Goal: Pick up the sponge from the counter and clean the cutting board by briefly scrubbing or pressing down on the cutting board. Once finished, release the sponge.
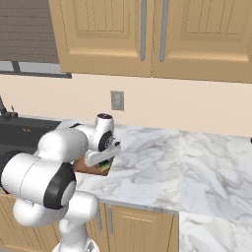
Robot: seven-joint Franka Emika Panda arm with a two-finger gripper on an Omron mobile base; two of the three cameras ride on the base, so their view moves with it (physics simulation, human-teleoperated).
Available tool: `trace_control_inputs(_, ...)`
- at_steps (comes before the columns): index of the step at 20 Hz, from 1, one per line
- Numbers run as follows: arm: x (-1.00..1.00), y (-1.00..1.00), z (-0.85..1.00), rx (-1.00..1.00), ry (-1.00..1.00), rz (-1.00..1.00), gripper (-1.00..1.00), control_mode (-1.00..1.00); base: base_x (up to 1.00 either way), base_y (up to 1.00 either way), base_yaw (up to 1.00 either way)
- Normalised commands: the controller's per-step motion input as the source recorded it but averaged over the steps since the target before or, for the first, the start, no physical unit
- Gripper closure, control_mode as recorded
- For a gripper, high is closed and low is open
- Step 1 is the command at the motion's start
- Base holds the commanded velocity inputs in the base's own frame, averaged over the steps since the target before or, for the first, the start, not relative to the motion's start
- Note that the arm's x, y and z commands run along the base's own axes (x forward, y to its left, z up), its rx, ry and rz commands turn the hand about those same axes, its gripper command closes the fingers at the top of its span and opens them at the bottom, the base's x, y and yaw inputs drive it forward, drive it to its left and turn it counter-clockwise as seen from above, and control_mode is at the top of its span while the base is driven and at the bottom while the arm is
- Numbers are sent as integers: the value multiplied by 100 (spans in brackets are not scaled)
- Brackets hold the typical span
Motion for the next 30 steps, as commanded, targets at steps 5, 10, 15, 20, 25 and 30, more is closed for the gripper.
trace_control_inputs(5,44,0,-23,0,5,34,100,-100,0,0,0)
trace_control_inputs(10,3,1,-44,0,1,24,100,-100,0,0,0)
trace_control_inputs(15,27,11,-40,0,-2,22,100,-100,0,0,0)
trace_control_inputs(20,61,22,-28,0,-7,15,100,-100,0,0,0)
trace_control_inputs(25,77,26,-28,0,-6,12,100,-100,0,0,0)
trace_control_inputs(30,76,17,-32,0,-13,12,100,-100,0,0,0)
